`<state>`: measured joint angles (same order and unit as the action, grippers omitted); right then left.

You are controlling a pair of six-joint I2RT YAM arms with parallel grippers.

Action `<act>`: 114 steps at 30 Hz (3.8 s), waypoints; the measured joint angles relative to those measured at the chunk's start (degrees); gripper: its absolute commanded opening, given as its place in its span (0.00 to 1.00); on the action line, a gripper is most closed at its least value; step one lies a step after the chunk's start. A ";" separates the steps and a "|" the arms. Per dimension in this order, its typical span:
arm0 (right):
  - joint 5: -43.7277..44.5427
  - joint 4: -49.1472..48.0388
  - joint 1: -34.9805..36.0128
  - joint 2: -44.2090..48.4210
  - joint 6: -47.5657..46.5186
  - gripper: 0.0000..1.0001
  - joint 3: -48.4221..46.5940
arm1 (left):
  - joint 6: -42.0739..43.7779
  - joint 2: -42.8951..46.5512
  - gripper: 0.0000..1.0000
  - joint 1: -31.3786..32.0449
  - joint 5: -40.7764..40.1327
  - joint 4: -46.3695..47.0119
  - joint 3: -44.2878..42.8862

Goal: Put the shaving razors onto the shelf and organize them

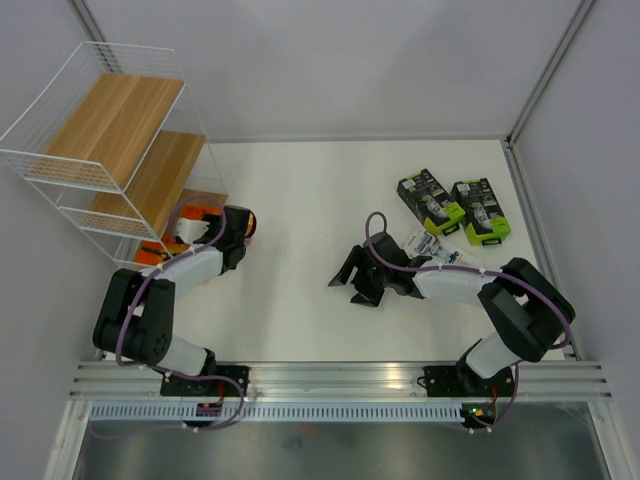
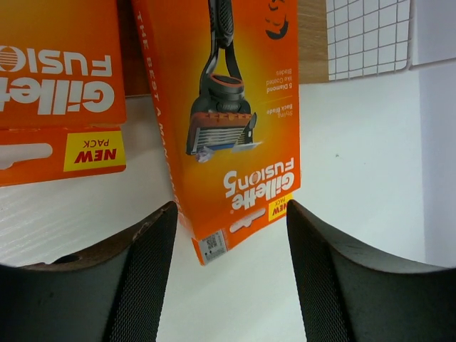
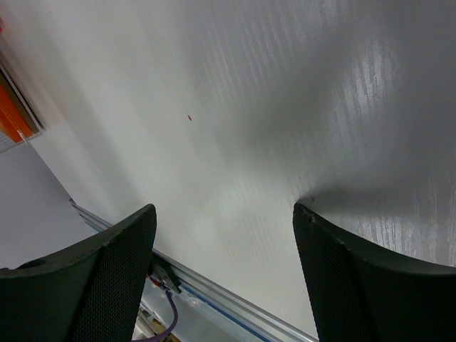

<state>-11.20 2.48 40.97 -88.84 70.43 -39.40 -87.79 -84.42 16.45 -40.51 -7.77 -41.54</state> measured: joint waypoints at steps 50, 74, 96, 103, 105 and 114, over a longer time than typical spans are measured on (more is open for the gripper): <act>-1.05 3.17 -5.95 1.81 -3.61 0.84 0.68 | 72.30 -28.09 0.17 -0.72 23.08 -22.93 -35.60; -3.06 2.34 -6.60 0.22 -3.82 0.84 -0.22 | 76.59 -28.63 0.98 -6.21 23.10 -23.69 -37.46; -3.34 2.01 -6.64 0.09 -3.82 0.84 -0.22 | 81.72 -30.67 0.96 -9.60 26.12 -24.09 -41.03; -3.37 1.97 -6.64 0.09 -3.89 0.84 -0.22 | 81.72 -23.80 0.96 -9.20 27.41 -25.44 -40.33; -3.37 1.95 -6.64 0.11 -3.93 0.84 -0.22 | 81.72 -21.44 0.96 -9.07 27.71 -26.03 -40.17; 2.45 11.56 -7.13 3.61 -10.97 0.85 -3.80 | 81.20 -6.08 0.96 -1.25 35.28 -29.42 -38.45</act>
<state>-8.75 14.04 33.85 -85.23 59.46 -43.20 -6.59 -90.50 15.20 -5.23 -37.19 -79.99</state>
